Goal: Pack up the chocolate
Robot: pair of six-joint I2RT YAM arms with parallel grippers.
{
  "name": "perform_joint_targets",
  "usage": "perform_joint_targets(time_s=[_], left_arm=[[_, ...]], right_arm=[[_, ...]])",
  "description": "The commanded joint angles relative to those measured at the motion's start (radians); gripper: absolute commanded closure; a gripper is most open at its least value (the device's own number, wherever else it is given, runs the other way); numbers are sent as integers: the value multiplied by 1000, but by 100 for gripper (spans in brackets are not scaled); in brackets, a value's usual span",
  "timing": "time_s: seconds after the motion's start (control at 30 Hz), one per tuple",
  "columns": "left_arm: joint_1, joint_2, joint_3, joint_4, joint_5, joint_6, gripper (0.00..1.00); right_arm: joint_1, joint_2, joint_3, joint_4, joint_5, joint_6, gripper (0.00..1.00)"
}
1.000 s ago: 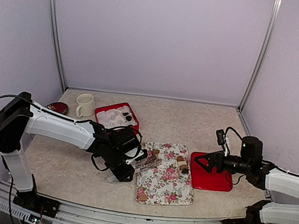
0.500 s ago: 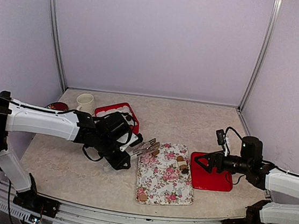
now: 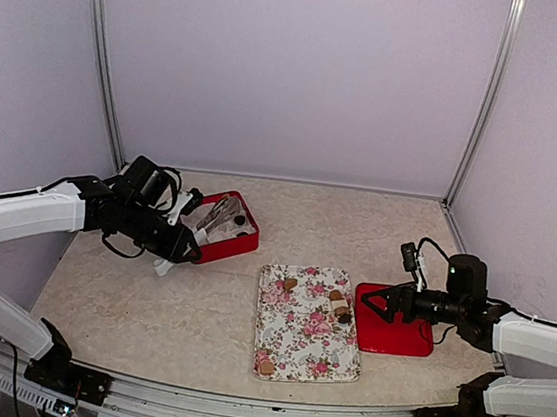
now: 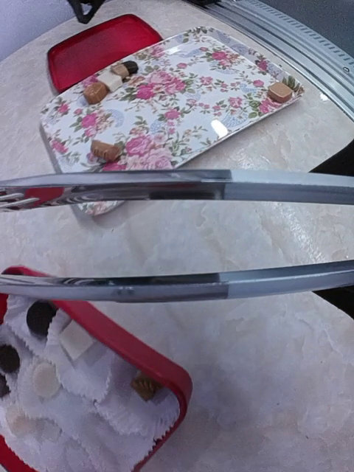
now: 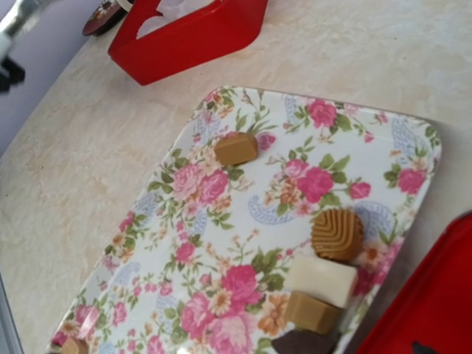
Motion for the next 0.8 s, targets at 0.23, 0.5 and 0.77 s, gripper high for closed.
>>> perform_joint_targets(time_s=[0.23,0.5,0.77], left_arm=[[210,-18,7,-104,8,19,80],[232,39,9,-141,-36,27,79],[231,77,18,-141,-62,28,77]], right_arm=[[11,19,33,21,-4,-15,0],[10,21,24,26,-1,-17,0],[10,22,18,34,1,-17,0]])
